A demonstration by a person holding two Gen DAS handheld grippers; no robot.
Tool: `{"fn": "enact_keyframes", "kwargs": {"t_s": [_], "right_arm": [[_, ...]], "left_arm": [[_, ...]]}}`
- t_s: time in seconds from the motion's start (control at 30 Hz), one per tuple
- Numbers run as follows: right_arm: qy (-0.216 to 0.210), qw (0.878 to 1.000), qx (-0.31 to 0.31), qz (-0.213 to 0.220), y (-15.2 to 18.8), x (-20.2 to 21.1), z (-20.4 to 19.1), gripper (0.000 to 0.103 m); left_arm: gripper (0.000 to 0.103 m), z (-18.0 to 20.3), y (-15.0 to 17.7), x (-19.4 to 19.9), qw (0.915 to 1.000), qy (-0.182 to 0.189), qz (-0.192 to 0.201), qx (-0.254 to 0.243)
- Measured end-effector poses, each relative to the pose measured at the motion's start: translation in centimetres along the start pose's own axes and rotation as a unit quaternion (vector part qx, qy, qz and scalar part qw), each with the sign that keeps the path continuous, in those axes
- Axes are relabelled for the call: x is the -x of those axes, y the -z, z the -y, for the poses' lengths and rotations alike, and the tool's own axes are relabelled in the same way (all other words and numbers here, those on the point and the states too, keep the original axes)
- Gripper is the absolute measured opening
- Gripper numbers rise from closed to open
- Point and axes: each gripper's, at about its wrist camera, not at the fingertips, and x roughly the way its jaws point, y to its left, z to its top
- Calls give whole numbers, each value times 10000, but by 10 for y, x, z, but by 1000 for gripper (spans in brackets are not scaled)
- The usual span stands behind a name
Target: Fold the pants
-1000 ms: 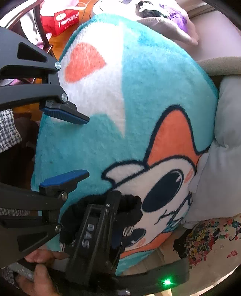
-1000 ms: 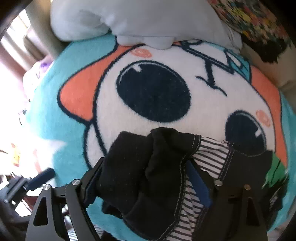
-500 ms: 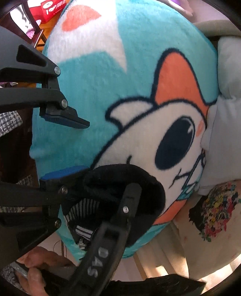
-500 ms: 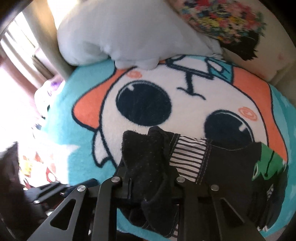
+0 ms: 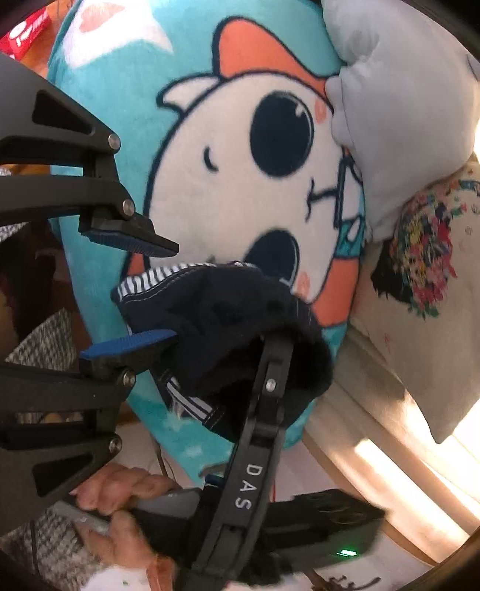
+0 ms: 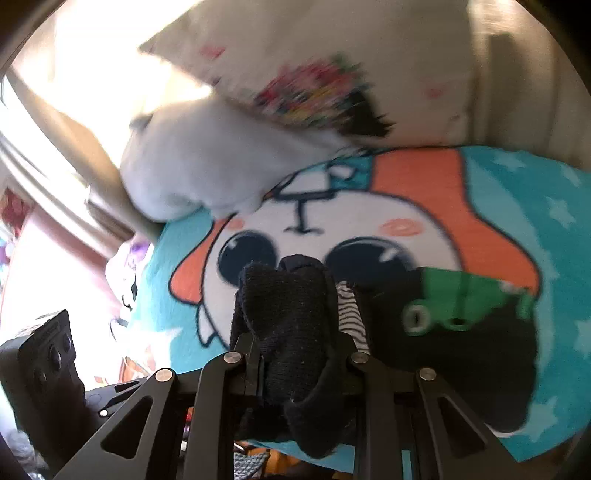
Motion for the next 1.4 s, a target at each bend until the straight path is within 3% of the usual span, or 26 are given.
{"fn": "enact_keyframes", "kwargs": {"t_s": [0.23, 0.33, 0.4, 0.5, 0.57, 0.6, 0.67, 0.73, 0.83, 0.9, 1.0, 1.13, 1.2, 1.3, 1.4], "right_arm": [[-15, 9956, -902, 245, 7, 27, 92, 25], [404, 9909, -1273, 167, 14, 25, 127, 32], [589, 9851, -1608, 169, 20, 30, 149, 48], [837, 9787, -1822, 435, 21, 53, 170, 52], [1054, 9758, -1760, 751, 18, 74, 173, 52], [1018, 9769, -1671, 856, 16, 81, 170, 43], [526, 9850, -1366, 918, 8, 90, 156, 25], [-53, 9904, -1125, 798, 2, 86, 139, 25], [-418, 9929, -1058, 338, 4, 60, 129, 25], [-279, 9926, -1180, -72, 13, 36, 137, 25], [373, 9857, -1514, -642, 29, 7, 163, 28], [123, 9818, -1871, -311, 32, 24, 175, 33], [299, 9850, -1699, -29, 28, 39, 169, 49], [678, 9882, -1355, 231, 23, 50, 156, 52], [971, 9889, -1105, 223, 23, 51, 149, 54]], "left_arm": [[40, 4, -7, -17, 9993, -2, -85, 376], [40, 12, -6, -27, 9988, -26, -185, 452], [40, 18, -6, -32, 9988, -64, -218, 438], [40, 26, -10, -41, 9988, -124, -285, 389], [40, 33, -15, -51, 9986, -180, -368, 321], [40, 36, -17, -56, 9986, -188, -406, 292], [40, 42, -19, -71, 9980, -203, -544, 258], [40, 48, -17, -86, 9970, -202, -696, 262], [40, 56, -8, -103, 9953, -262, -892, 257], [40, 60, -3, -109, 9945, -291, -969, 272], [40, 62, 1, -108, 9947, -307, -935, 314], [41, 66, 2, -98, 9955, -459, -755, 331], [41, 70, 2, -91, 9958, -585, -631, 302], [42, 78, 1, -80, 9950, -914, -380, 166], [44, 84, -1, -71, 9932, -1153, -140, 76]]}}
